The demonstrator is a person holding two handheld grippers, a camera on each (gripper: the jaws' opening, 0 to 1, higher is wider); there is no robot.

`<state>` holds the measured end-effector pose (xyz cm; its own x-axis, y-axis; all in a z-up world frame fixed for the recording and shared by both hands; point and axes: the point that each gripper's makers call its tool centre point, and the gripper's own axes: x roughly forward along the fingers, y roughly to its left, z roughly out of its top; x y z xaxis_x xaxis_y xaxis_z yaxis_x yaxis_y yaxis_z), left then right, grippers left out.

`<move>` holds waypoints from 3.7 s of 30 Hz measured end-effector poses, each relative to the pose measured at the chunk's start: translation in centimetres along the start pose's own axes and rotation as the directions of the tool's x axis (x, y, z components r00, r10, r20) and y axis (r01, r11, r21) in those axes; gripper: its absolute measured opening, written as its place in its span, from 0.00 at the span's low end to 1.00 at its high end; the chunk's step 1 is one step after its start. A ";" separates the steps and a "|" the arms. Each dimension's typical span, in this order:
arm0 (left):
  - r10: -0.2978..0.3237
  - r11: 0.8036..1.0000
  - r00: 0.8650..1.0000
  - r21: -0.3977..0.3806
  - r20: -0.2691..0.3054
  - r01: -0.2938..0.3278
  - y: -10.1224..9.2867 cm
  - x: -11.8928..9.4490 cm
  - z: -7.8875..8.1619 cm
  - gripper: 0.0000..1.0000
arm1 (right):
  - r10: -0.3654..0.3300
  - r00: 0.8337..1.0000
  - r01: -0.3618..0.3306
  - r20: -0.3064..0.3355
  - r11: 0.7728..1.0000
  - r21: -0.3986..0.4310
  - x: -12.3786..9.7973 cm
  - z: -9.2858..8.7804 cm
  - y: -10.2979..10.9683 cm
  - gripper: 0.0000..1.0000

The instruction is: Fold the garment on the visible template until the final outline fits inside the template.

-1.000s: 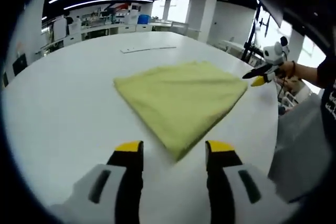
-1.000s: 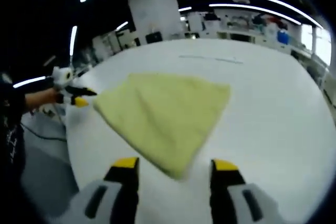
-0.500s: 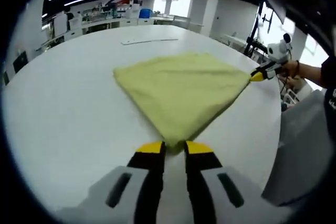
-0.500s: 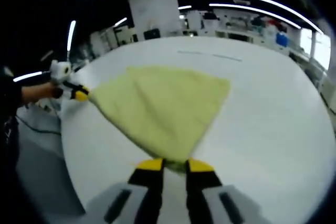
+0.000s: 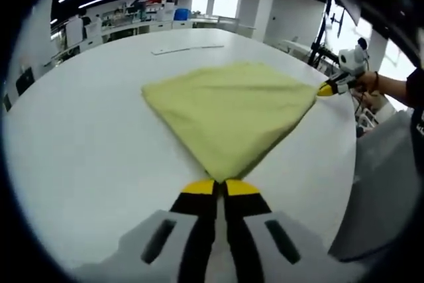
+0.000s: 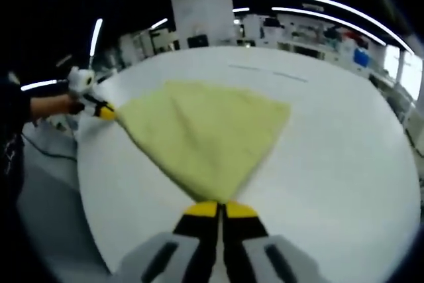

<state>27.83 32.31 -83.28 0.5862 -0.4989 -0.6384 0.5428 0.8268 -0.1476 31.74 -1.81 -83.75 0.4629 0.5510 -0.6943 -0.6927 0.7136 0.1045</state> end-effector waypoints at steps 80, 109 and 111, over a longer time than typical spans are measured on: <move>0.009 0.994 0.996 -0.109 0.090 0.001 -3.9 -3.5 3.1 0.54 | 0.017 0.999 -0.019 0.030 0.995 0.093 -3.7 1.9 2.8 0.69; 0.089 0.991 0.991 -0.106 0.104 -0.078 -4.4 -7.9 4.7 0.99 | -0.044 0.988 0.040 0.145 0.999 0.034 -8.0 8.5 5.8 0.99; 0.091 0.990 0.990 -0.114 0.109 -0.078 -4.3 -8.0 4.6 0.98 | -0.049 0.988 0.044 0.146 0.998 0.035 -8.0 8.5 5.8 0.99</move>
<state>23.57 31.50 -74.06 0.6952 -0.4469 -0.5629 0.4231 0.8876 -0.1822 28.74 1.57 -71.59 0.5719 0.5729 -0.5872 -0.6518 0.7519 0.0988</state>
